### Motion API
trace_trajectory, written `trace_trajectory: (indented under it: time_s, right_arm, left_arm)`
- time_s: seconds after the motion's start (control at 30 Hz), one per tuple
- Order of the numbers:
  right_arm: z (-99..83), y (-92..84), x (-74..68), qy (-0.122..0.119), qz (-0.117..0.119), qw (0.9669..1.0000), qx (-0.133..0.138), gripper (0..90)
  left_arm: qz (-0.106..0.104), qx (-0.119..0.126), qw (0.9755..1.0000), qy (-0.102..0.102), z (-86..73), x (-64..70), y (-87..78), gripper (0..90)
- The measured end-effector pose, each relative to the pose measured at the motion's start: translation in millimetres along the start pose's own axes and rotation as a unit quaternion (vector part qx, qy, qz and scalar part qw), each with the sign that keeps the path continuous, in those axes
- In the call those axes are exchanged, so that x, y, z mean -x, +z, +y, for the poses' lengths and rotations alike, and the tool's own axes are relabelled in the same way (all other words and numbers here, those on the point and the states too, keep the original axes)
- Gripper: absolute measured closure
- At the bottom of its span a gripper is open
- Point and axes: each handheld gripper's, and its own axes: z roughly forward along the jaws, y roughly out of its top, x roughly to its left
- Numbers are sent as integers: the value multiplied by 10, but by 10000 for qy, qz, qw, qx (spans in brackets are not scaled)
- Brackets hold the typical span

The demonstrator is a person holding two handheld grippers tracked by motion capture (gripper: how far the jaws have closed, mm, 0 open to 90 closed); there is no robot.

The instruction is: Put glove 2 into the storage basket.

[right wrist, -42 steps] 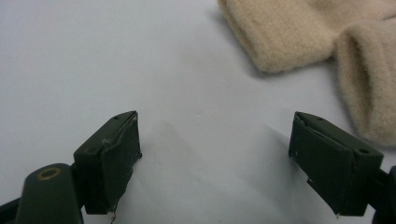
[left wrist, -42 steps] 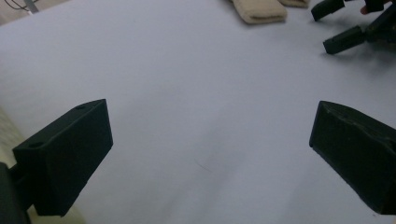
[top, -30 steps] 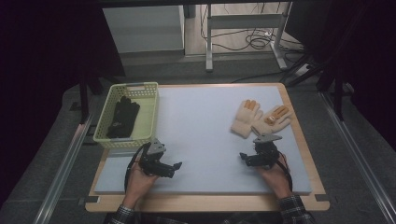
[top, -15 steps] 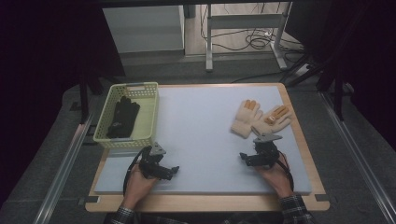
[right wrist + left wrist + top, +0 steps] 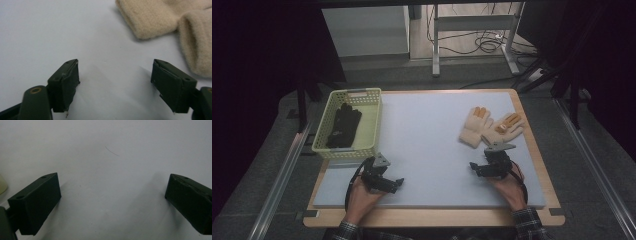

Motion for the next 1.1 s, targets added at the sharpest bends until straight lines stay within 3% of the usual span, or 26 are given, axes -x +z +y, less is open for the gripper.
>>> trace_trajectory:
  time_s: [0.17, 0.4, 0.9, 1.1]
  right_arm:
    - [93, -25, 61, 68, 89, 9999, 62, 275]
    - [361, -5, 231, 319, 165, 9992, 185, 281]
    - [870, 291, 579, 174, -203, 9995, 145, 408]
    - [956, 491, 719, 274, -380, 9989, 12, 407]
  left_arm:
    - [-7, 2, 10000, -1, 0, -1, 0, 3]
    - [-6, 4, 10000, -2, -1, -2, -1, 5]
    - [-7, 10, 10000, -14, -1, -2, 1, 5]
    - [-10, -8, 10000, 3, 0, -5, -2, 6]
